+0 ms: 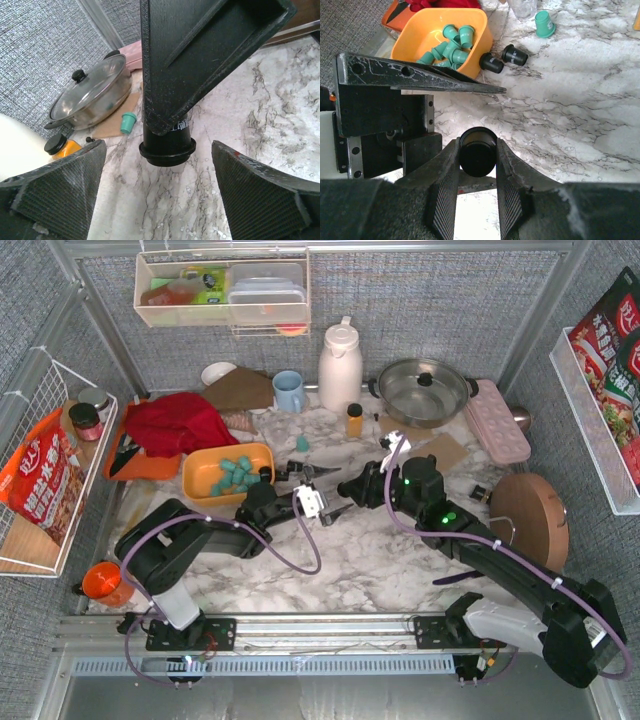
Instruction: Mix the coffee capsules in the storage basket
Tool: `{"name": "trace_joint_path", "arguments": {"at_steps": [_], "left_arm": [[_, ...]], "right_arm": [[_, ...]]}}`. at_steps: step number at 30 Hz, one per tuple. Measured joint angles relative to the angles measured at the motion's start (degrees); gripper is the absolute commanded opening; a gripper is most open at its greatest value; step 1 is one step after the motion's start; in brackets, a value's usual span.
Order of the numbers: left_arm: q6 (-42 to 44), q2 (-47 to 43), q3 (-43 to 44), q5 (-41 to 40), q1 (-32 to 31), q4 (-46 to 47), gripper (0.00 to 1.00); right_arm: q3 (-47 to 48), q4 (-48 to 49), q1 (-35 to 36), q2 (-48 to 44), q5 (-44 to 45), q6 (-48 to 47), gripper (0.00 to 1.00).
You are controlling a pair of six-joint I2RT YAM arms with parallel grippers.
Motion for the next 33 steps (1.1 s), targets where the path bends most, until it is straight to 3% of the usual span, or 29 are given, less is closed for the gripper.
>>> {"name": "trace_joint_path", "arguments": {"at_steps": [7, 15, 20, 24, 29, 33], "left_arm": [[0.37, -0.59, 0.52, -1.33, -0.26, -1.36, 0.81], [0.15, -1.31, 0.52, -1.51, -0.48, -1.97, 0.55], [0.17, -2.12, 0.5, -1.49, -0.52, -2.89, 0.54], [0.24, -2.54, 0.46, -1.55, -0.52, -3.54, 0.52], [0.37, -3.08, -0.28, -2.32, -0.52, -3.41, 0.5], [-0.15, -3.48, -2.21, -4.57, -0.46, -2.47, 0.48]], "right_arm": [[0.0, 0.02, 0.0, 0.0, -0.52, 0.85, 0.21], [0.04, 0.9, 0.0, 0.68, -1.05, 1.4, 0.22], [0.33, 1.88, 0.02, 0.98, -1.05, 1.75, 0.25], [0.39, 1.9, 0.02, 1.01, -1.07, 1.86, 0.38], [1.31, 0.83, 0.02, 1.25, -1.31, 1.86, 0.68], [2.27, -0.74, 0.02, 1.11, -1.18, 1.77, 0.74]]}}
